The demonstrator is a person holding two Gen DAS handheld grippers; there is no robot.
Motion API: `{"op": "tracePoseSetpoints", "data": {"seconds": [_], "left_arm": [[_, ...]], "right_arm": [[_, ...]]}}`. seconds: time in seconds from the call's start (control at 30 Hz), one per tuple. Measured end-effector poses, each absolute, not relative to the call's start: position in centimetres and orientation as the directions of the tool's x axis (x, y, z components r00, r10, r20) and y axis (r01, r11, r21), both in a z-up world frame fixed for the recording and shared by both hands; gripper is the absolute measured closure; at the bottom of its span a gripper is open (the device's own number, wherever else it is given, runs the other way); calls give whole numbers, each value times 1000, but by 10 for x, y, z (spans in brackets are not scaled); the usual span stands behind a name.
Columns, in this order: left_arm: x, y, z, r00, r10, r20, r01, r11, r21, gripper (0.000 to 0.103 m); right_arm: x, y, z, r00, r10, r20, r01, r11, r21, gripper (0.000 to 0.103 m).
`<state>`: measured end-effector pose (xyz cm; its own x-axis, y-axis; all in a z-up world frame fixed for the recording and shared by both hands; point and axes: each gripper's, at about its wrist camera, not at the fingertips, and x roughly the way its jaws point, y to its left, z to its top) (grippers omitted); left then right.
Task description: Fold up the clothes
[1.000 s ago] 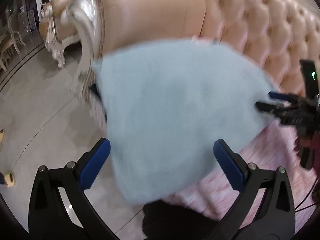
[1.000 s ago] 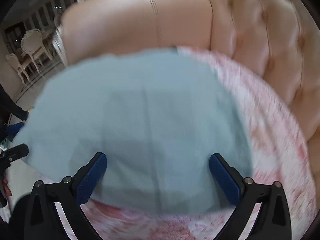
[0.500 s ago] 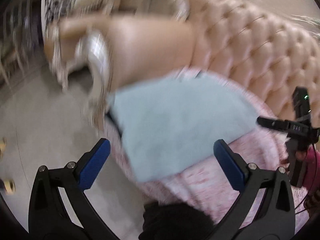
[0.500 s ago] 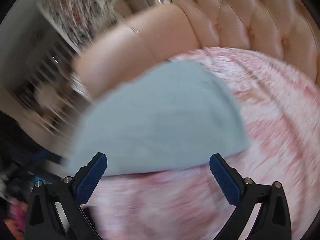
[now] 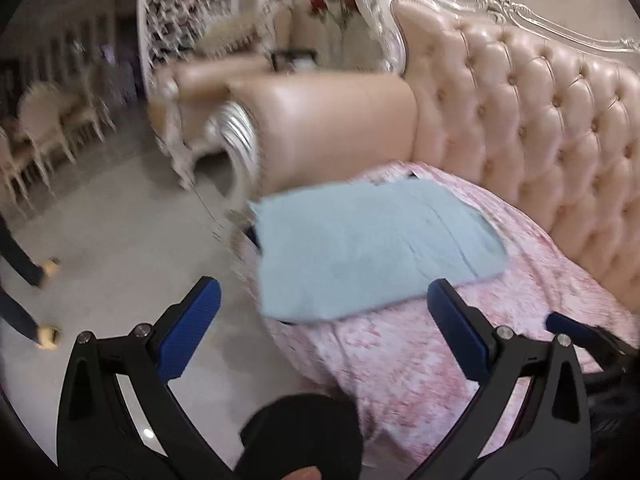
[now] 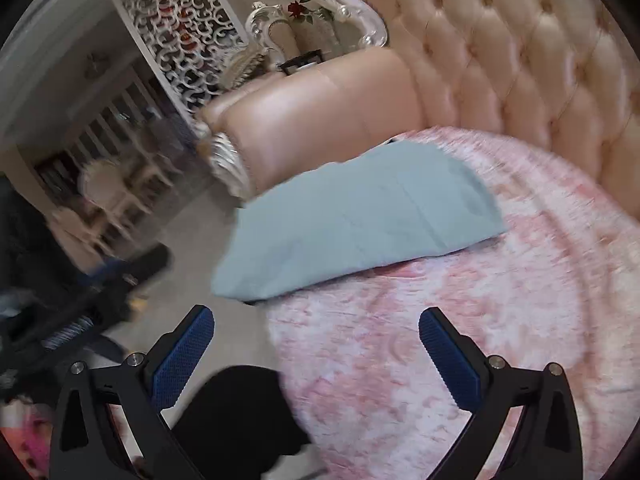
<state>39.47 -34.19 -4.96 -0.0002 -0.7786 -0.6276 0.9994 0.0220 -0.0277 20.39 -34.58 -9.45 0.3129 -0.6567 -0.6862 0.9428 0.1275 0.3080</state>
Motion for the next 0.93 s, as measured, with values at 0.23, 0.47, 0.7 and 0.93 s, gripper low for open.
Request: {"op": "tracePoseSetpoints", "data": {"seconds": [0.23, 0.47, 0.7, 0.93], "left_arm": [[397, -332, -47, -8, -759, -651, 999, 16, -30, 0], [401, -333, -34, -110, -739, -665, 989, -16, -146, 0], [391, -329, -31, -105, -721, -685, 992, -25, -125, 0], [386, -320, -31, 13, -737, -676, 999, 33, -16, 0]], "right_arm": [[246, -326, -84, -26, -700, -713, 995, 53, -89, 0], [252, -315, -77, -33, -706, -708, 994, 50, -96, 0], [250, -304, -64, -44, -729, -683, 995, 29, -95, 0], [247, -295, -59, -57, -738, -673, 996, 8, -93, 0]]}}
